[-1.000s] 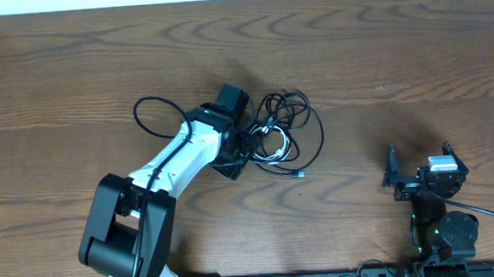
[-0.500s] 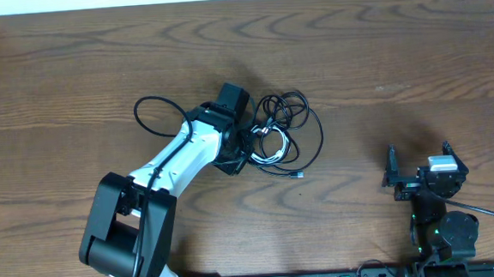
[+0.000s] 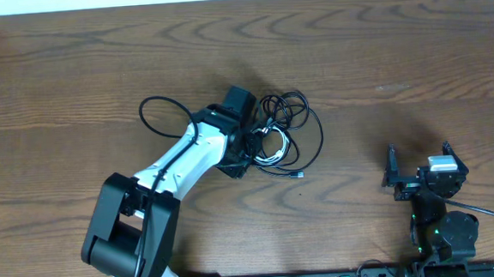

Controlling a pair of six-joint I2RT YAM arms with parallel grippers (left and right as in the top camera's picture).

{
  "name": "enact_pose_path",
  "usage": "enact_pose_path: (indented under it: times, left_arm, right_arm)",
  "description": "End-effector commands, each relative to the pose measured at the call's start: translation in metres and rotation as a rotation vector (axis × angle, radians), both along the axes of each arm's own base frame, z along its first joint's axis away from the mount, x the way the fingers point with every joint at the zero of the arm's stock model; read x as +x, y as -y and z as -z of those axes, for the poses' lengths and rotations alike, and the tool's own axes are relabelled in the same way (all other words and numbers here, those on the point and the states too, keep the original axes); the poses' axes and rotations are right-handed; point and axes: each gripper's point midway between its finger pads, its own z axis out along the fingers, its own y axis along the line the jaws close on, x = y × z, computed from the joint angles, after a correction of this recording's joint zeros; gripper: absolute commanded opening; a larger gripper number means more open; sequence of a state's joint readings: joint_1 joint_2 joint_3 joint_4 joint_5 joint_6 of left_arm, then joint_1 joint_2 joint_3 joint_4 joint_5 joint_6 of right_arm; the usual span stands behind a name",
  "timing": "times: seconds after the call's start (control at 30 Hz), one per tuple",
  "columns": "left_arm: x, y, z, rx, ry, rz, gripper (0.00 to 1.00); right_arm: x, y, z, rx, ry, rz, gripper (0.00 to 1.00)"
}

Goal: Untangle cables
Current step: 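Move the left gripper forward over the black and white cable bundle, then grasp the cable bundle with the left gripper and lift it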

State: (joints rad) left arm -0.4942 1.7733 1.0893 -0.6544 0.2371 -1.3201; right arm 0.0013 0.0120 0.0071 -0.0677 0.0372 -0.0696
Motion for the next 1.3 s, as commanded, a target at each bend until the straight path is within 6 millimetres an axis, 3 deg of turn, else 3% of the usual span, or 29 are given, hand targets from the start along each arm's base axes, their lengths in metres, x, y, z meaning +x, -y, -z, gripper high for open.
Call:
enact_pose_path:
  times: [0.0,0.27,0.37,0.73,0.87,1.0,1.07,1.27]
  left_arm:
    - [-0.001,-0.003,0.005,0.057,0.009,-0.01,0.36]
    - [-0.016,-0.016,0.02,0.121,-0.028,-0.083,0.3]
    - [-0.017,-0.019,0.022,0.136,-0.029,-0.083,0.08]
    - [-0.006,-0.005,0.016,0.058,0.018,-0.016,0.07]
    - [0.021,0.005,-0.025,-0.015,0.187,0.162,0.07]
    - [0.043,0.011,-0.084,-0.06,0.415,0.275,0.07]
    - [0.045,0.014,-0.123,-0.082,0.548,0.336,0.07]
    - [0.033,0.011,-0.19,-0.108,0.768,0.44,0.07]
  right_arm:
    - [0.0,0.0,0.001,0.009,0.0,0.001,0.99]
    - [0.0,0.0,0.001,0.009,0.0,0.001,0.99]
    - [0.0,0.0,0.001,0.009,-0.001,0.001,0.99]
    - [0.0,0.0,0.001,0.009,0.0,0.001,0.99]
    - [0.0,0.0,0.001,0.009,0.0,0.001,0.99]
    - [0.0,0.0,0.001,0.009,0.0,0.001,0.99]
    - [0.0,0.0,0.001,0.009,0.0,0.001,0.99]
    - [0.0,0.0,0.001,0.009,0.0,0.001,0.99]
